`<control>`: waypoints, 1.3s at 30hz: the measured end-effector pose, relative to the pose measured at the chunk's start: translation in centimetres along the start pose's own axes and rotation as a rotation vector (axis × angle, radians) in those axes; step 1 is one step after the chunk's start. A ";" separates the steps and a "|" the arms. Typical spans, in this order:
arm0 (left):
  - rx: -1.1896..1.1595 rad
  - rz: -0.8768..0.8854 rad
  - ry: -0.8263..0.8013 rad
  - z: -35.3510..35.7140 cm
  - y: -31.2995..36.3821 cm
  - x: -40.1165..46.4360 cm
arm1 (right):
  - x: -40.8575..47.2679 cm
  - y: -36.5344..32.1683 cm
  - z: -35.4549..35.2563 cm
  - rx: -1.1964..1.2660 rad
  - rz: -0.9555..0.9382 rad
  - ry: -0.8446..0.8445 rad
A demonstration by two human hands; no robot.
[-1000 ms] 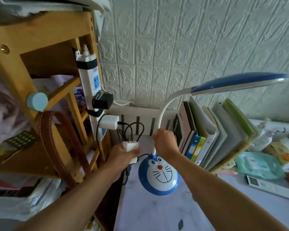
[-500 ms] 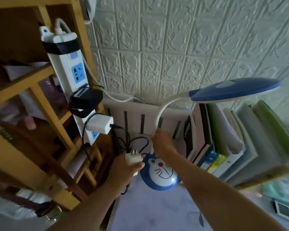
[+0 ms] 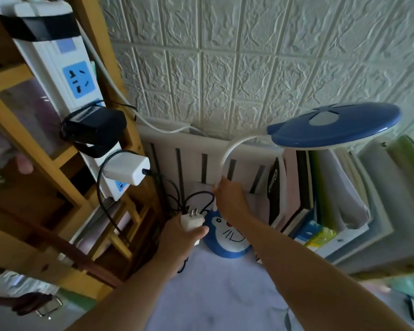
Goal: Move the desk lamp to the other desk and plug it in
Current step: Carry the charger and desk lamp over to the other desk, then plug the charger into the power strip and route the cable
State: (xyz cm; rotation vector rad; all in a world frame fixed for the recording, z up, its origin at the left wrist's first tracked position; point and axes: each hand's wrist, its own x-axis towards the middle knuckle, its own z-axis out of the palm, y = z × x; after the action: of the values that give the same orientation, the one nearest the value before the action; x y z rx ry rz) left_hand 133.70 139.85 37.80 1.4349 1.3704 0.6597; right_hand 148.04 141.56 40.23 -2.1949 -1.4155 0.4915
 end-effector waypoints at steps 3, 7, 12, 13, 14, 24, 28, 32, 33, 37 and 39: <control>0.009 -0.019 0.012 0.2 -0.1 0.1 | 0.3 -0.1 0.1 0.010 -0.016 -0.009; 0.037 -0.019 0.021 0.1 0.0 0.0 | 0.6 0.0 0.1 -0.025 -0.028 -0.067; 0.041 -0.024 0.035 -0.2 0.3 -0.8 | 0.0 0.4 -0.4 0.000 -0.037 -0.111; 0.035 -0.022 0.026 -0.3 0.4 -0.9 | -0.3 0.4 -0.5 0.022 -0.027 -0.089; 0.030 -0.018 0.020 -0.4 0.5 -1.1 | -0.7 0.4 -0.7 0.081 0.005 -0.050; -0.002 -0.027 -0.033 -1.6 1.8 -4.3 | -4.2 -2.6 -4.2 0.278 -0.267 -0.120; -0.002 -0.024 -0.053 -2.6 2.2 -5.7 | -5.0 -3.3 -5.6 0.101 -0.360 -0.278; -0.087 -0.053 -0.068 -4.2 2.6 -7.2 | -6.2 -3.0 -6.4 0.130 -0.277 -0.208; -0.103 -0.059 -0.056 -4.6 2.7 -7.5 | -6.4 -2.8 -6.5 0.157 -0.228 -0.155; -0.143 -0.067 -0.012 -6.4 3.3 -8.5 | -7.2 -2.2 -7.1 0.170 -0.040 -0.058; -0.178 -0.069 -0.003 -7.6 3.8 -8.7 | -7.8 -2.0 -7.2 0.099 0.011 -0.055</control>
State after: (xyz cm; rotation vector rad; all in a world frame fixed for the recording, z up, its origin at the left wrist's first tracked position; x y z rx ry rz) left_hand 126.64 134.35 46.02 1.2417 1.3179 0.7162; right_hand 147.27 133.73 47.57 -2.1268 -1.3776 0.6174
